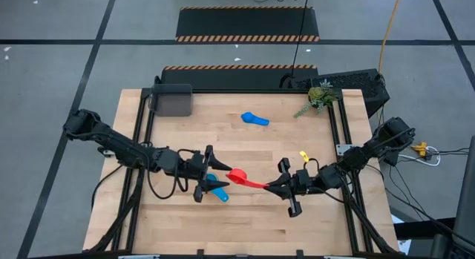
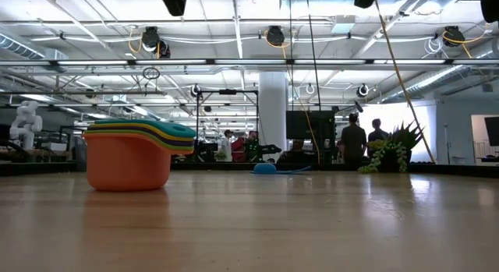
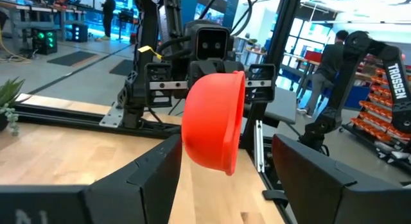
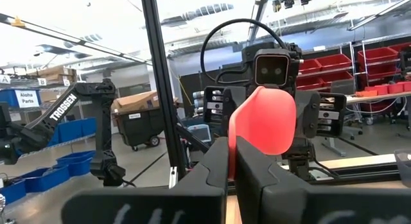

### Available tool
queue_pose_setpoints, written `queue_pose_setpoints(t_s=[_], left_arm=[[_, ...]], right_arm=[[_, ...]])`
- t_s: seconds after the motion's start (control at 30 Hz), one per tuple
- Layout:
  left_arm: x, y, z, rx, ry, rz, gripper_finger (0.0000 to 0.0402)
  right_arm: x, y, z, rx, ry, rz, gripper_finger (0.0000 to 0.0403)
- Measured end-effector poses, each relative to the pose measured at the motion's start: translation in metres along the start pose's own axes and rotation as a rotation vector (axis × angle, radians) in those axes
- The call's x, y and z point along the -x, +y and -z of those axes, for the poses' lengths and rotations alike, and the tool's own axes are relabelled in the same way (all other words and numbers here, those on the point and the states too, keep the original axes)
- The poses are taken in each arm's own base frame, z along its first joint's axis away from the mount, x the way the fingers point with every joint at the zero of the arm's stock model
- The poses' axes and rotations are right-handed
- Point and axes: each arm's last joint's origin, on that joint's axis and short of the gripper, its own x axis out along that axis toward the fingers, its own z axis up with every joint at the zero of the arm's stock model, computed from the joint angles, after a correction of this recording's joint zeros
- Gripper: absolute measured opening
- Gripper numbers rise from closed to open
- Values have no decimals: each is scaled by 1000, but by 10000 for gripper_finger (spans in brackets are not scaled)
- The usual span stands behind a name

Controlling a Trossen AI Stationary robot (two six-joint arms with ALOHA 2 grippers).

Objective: Nest measuring cups in basket
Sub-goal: Stack the red measuring cup on top of the light blue measuring cup

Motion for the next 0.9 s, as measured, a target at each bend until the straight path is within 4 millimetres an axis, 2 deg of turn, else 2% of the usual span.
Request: queue_pose_setpoints(t_s=[0.13,0.43,0.73,0.9], left_arm=[[0,0,0,-15,5,16,219],[0,0,0,-27,4,12,100],[0,2,-1,-28,3,14,54],[0,0,-1,-65,7,61,11]], right_arm=[[0,0,0,0,0,-1,0],[0,0,0,1,1,-4,0],[0,0,0,2,-2,-6,0],[0,1,-1,1,-3,-8,0]])
